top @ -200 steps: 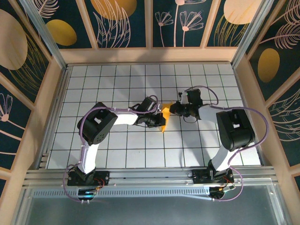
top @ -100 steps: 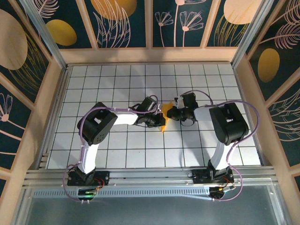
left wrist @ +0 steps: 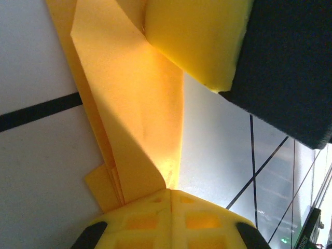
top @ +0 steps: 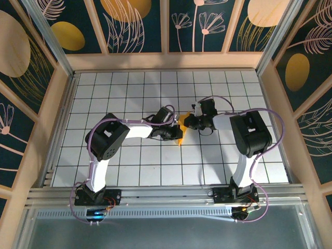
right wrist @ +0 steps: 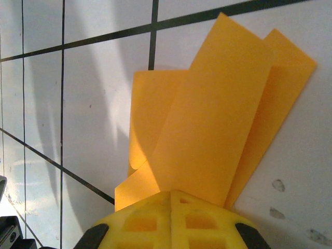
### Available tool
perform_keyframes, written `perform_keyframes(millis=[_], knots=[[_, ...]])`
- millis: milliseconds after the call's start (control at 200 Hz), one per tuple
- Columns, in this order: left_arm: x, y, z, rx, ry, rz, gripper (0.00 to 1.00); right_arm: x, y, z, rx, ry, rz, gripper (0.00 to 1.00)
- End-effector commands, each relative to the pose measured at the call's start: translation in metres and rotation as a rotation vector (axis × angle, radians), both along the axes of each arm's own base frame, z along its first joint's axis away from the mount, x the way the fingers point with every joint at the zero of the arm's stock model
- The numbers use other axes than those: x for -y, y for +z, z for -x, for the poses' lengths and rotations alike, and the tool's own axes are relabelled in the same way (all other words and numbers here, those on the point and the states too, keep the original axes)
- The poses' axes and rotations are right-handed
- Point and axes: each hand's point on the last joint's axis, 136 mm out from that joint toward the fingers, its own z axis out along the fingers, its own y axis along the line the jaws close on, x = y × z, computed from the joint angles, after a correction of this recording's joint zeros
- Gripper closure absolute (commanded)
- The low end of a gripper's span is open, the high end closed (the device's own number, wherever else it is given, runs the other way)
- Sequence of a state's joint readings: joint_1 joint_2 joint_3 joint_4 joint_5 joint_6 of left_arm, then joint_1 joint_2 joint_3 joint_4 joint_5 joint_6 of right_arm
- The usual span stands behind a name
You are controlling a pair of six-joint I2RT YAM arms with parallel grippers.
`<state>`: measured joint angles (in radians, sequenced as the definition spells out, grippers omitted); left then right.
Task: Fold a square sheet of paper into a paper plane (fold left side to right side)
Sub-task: Fold the wing for the fifth time at the center of the table.
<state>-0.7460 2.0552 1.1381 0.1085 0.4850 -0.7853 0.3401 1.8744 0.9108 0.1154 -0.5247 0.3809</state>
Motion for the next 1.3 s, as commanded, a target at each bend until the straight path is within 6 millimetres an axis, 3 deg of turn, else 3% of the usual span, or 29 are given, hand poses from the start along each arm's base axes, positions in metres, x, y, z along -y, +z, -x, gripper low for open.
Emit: perform_keyframes(millis=[0, 370, 1131, 1296], knots=[[-0.044, -0.055, 0.023, -0.111, 0.032, -0.211, 1.0, 0.022, -0.012, -0.022, 0.032, -0.05, 0.088, 1.0], [-0.045, -0.057, 0.024, -0.118, 0.03, -0.213, 1.0, 0.036, -0.007, -0.046, 0.055, -0.096, 0.07, 1.0], [-0.045, -0.058, 0.025, -0.119, 0.033, -0.214, 1.0, 0.068, -0.016, -0.094, 0.055, -0.161, 0.077, 1.0], [-0.046, -0.058, 0.026, -0.115, 0.035, -0.216, 1.0, 0.072, -0.008, -0.109, 0.07, -0.162, 0.079, 1.0]])
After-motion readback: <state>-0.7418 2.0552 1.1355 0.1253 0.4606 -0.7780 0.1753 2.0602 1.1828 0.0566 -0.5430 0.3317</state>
